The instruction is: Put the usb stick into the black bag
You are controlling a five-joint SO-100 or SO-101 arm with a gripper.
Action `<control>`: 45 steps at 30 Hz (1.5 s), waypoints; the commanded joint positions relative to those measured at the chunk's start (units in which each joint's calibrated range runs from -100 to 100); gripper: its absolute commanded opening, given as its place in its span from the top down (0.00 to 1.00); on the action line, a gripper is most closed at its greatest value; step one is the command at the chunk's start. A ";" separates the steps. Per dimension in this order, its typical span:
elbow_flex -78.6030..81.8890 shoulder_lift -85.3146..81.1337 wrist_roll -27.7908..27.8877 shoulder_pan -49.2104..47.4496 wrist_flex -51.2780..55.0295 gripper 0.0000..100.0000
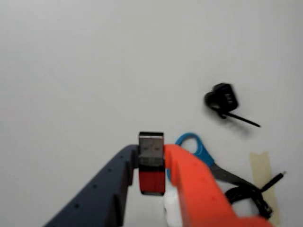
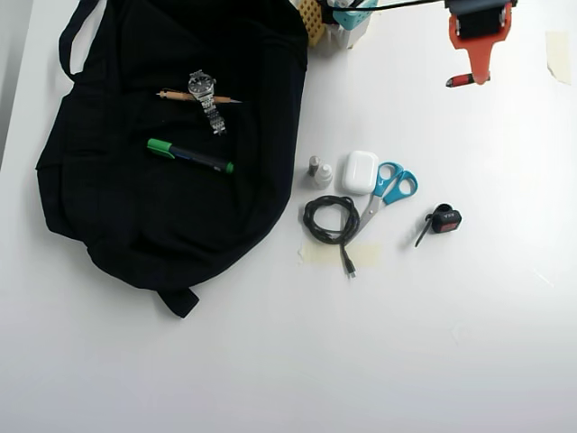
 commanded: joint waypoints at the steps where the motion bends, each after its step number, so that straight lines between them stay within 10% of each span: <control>1: -1.75 -3.75 -4.19 0.30 -1.87 0.98; 25: 4.18 -9.89 -5.24 7.40 -7.03 0.98; 45: 12.36 -23.08 -19.03 33.21 -13.24 0.98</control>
